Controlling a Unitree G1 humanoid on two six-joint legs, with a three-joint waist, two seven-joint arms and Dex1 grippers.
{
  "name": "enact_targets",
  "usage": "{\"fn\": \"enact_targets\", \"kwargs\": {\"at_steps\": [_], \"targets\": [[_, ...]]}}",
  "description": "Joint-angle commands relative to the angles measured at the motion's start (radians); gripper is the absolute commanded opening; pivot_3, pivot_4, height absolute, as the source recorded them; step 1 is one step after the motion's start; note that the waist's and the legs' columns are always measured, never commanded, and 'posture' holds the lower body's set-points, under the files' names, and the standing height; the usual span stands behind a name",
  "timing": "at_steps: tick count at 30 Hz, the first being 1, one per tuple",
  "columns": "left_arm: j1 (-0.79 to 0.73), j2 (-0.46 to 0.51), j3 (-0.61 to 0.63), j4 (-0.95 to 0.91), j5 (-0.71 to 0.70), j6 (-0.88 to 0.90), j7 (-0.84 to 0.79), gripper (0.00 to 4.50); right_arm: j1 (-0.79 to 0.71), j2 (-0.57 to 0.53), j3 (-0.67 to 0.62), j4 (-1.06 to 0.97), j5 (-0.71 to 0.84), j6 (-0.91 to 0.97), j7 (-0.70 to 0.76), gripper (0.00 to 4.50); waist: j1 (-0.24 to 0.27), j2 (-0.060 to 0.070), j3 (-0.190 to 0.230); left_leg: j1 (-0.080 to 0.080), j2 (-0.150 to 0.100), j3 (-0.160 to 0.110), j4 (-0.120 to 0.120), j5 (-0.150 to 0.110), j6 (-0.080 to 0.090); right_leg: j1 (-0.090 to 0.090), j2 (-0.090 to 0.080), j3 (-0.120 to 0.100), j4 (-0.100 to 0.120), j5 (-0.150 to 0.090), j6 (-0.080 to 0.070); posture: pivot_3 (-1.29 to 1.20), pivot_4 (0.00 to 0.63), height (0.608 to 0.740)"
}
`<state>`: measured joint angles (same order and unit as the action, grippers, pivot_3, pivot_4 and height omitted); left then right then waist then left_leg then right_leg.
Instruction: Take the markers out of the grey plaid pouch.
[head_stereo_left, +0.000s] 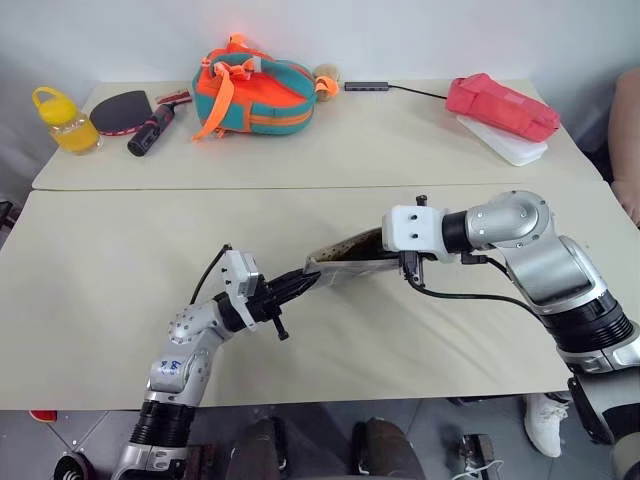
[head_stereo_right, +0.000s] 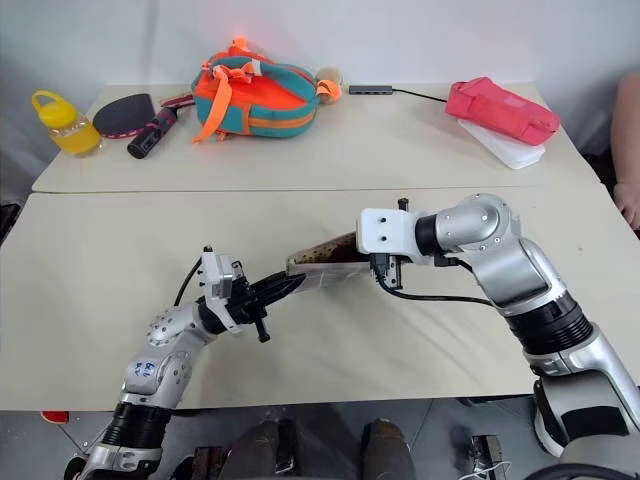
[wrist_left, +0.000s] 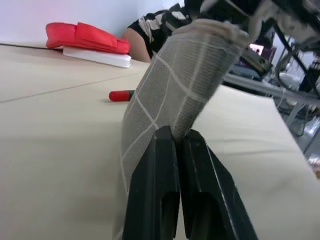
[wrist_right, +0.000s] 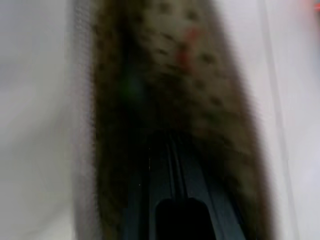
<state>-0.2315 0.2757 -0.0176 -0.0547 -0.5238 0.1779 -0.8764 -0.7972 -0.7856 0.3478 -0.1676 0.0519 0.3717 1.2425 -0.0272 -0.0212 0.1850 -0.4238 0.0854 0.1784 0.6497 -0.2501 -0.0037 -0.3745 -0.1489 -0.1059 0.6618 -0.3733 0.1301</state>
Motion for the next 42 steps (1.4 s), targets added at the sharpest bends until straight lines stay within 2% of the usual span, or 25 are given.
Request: {"fn": "enact_targets", "kwargs": {"at_steps": [1, 4, 10, 12, 24, 27, 31, 34, 42], "targets": [[-0.005, -0.011, 0.017, -0.080, -0.099, 0.092, 0.013, 0.00, -0.062, -0.054, -0.055, -0.095, 0.058, 0.083, 0.070, 0.05, 0.000, 0.000, 0.000, 0.000, 0.000, 0.000, 0.000, 0.000, 0.000, 0.000, 0.000, 0.000, 0.000, 0.000, 0.000, 0.00, 0.150, 0.740], [0.004, 0.003, 0.018, -0.075, -0.115, 0.144, 0.007, 0.00, -0.102, -0.050, -0.066, -0.114, 0.102, 0.155, 0.085, 0.05, -0.004, 0.000, 0.000, 0.000, 0.000, 0.000, 0.001, 0.000, 0.000, 0.000, 0.000, 0.000, 0.000, 0.000, 0.000, 0.00, 0.150, 0.740], [0.014, 0.031, -0.012, -0.034, -0.010, 0.072, -0.011, 0.00, -0.047, -0.069, 0.052, -0.046, -0.056, 0.063, 0.063, 0.05, -0.001, 0.000, 0.000, 0.001, 0.000, 0.000, 0.001, 0.000, 0.000, 0.001, 0.000, 0.000, 0.000, 0.000, 0.000, 0.00, 0.150, 0.740], [0.024, 0.039, -0.034, -0.034, 0.031, 0.038, -0.020, 0.00, -0.024, -0.057, 0.057, -0.027, -0.071, 0.054, 0.051, 0.05, 0.000, 0.000, 0.000, 0.000, 0.000, 0.000, 0.001, 0.000, 0.000, 0.001, 0.000, 0.000, -0.001, 0.000, 0.000, 0.00, 0.150, 0.740], [0.035, 0.034, -0.041, -0.005, 0.055, 0.015, -0.009, 0.00, 0.008, 0.053, 0.095, 0.072, -0.154, -0.037, -0.028, 0.05, -0.003, 0.000, 0.000, 0.001, 0.000, 0.000, 0.001, 0.000, 0.000, 0.001, 0.000, 0.000, 0.000, 0.000, 0.000, 0.00, 0.150, 0.740], [0.035, 0.025, -0.032, -0.002, 0.036, 0.029, -0.002, 0.00, 0.003, 0.069, 0.080, 0.074, -0.144, -0.029, -0.022, 0.65, -0.004, 0.000, 0.000, 0.001, 0.000, 0.000, 0.001, 0.000, 0.000, 0.001, 0.000, 0.000, 0.000, 0.000, 0.000, 0.00, 0.150, 0.740], [0.033, 0.007, -0.009, 0.016, -0.001, 0.056, 0.005, 0.00, -0.011, 0.082, 0.047, 0.035, -0.101, 0.016, -0.004, 1.92, -0.004, 0.000, 0.000, 0.001, 0.000, 0.000, 0.001, 0.000, 0.000, 0.001, 0.000, 0.000, 0.001, 0.000, 0.000, 0.00, 0.150, 0.740], [0.023, -0.001, 0.006, 0.019, -0.024, 0.080, 0.009, 0.00, -0.003, 0.080, 0.048, 0.004, -0.076, 0.052, 0.026, 1.92, -0.004, 0.000, 0.000, 0.001, 0.000, 0.000, 0.001, 0.000, 0.000, 0.001, 0.000, 0.000, 0.001, 0.000, 0.000, 0.00, 0.150, 0.740], [0.017, -0.003, 0.006, 0.027, -0.031, 0.117, 0.009, 0.00, 0.020, 0.116, 0.113, 0.107, -0.173, -0.044, -0.044, 1.92, -0.007, 0.000, 0.000, 0.002, 0.000, 0.000, 0.001, 0.000, 0.000, 0.001, 0.000, 0.000, 0.001, 0.000, 0.000, 0.00, 0.150, 0.740]]}}
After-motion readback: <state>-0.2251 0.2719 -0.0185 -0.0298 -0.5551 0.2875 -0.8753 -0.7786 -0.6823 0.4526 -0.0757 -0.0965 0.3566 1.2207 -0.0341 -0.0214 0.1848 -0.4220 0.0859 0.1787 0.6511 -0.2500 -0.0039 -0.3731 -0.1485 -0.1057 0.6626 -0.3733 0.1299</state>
